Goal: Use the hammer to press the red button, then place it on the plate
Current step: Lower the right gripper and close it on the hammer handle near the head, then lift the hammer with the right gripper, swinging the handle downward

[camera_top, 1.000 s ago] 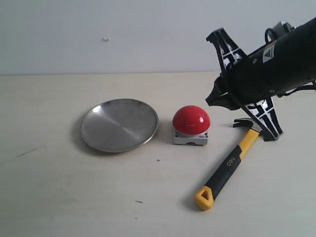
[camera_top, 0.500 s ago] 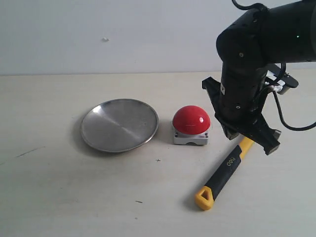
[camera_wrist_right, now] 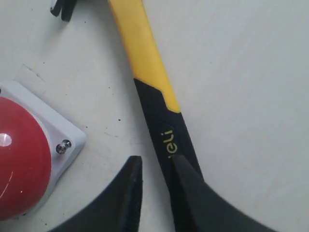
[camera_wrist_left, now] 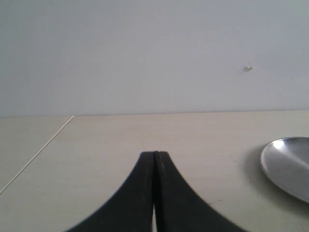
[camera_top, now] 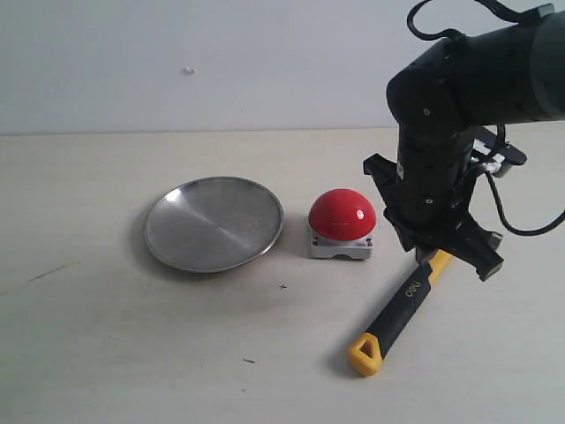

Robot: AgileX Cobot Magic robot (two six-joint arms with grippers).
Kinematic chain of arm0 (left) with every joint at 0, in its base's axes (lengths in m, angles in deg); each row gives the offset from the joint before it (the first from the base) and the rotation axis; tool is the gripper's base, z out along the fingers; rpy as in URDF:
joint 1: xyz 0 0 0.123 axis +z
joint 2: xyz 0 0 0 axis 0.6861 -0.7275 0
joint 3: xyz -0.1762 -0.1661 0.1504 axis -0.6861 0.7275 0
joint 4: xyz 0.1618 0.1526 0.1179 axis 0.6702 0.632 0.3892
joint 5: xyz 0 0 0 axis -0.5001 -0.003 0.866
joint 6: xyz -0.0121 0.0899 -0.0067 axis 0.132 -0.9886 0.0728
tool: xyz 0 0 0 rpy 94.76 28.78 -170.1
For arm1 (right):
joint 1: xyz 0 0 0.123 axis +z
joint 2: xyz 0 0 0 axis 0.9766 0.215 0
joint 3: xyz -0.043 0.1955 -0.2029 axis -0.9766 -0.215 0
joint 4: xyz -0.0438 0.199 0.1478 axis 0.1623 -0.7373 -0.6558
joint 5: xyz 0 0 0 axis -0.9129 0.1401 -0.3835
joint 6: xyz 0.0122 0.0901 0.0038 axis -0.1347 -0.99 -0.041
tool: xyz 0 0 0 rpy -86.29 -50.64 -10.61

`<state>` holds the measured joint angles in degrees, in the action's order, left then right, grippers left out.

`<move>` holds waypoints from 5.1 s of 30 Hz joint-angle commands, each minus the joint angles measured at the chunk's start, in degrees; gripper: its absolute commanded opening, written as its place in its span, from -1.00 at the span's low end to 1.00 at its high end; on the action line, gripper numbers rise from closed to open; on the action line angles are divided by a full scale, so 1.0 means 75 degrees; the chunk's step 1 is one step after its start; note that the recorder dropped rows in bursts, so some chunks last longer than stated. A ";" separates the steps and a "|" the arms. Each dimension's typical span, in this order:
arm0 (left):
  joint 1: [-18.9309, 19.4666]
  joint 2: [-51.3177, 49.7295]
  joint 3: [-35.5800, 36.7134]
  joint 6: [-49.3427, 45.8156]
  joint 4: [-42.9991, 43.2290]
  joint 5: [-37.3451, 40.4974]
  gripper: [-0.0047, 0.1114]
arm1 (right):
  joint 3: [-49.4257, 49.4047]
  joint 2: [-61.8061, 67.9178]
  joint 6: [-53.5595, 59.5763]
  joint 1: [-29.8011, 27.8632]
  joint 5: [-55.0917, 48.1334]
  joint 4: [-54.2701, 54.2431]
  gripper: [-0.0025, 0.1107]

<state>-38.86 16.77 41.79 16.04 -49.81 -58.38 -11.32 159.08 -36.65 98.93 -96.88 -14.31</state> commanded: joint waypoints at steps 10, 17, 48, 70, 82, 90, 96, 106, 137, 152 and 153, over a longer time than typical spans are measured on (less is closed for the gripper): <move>0.0027 0.0031 0.0023 0.0001 -0.0074 0.0018 -0.92 | 0.0075 0.0270 0.2004 -0.1291 0.0645 -0.0520 -0.13; 0.0027 0.0031 0.0023 0.0001 -0.0074 0.0018 -0.92 | 0.0075 0.0270 0.2869 -0.1661 0.0605 -0.1031 -0.13; 0.0027 0.0031 0.0023 0.0001 -0.0074 0.0018 -0.92 | 0.0857 0.1148 0.5386 -0.2286 0.0743 -0.2699 -0.14; 0.0027 0.0031 0.0023 0.0001 -0.0074 0.0018 -0.92 | 0.1221 0.1619 0.5333 -0.2742 0.0397 -0.2014 -0.14; 0.0027 0.0031 0.0023 0.0001 -0.0074 0.0018 -0.92 | 0.1221 0.1785 0.5333 -0.2757 0.0674 -0.1947 -0.14; 0.0027 0.0031 0.0023 0.0001 -0.0074 0.0018 -0.92 | 0.1232 0.2069 0.5333 -0.2757 0.1015 -0.1976 -0.14; 0.0027 0.0031 0.0023 0.0001 -0.0074 0.0018 -0.92 | 0.1299 0.2069 0.5333 -0.2757 0.1068 -0.1976 -0.14; 0.0027 0.0031 0.0023 0.0001 -0.0074 0.0018 -0.92 | 0.1299 0.2473 0.5333 -0.2757 0.1040 -0.1976 -0.14; 0.0027 0.0031 0.0023 0.0001 -0.0074 0.0018 -0.92 | 0.1299 0.2512 0.5567 -0.2757 0.1207 -0.2162 -0.96; 0.0027 0.0031 0.0023 0.0001 -0.0074 0.0018 -0.92 | 0.1299 0.2512 0.5533 -0.2757 0.1211 -0.2162 -0.96; 0.0027 0.0031 0.0023 0.0001 -0.0074 0.0018 -0.92 | 0.1299 0.2512 0.5526 -0.2757 0.1211 -0.2162 -0.96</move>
<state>-38.86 16.77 41.79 16.04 -49.81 -58.17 -1.27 176.21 4.83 78.50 -89.43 -29.95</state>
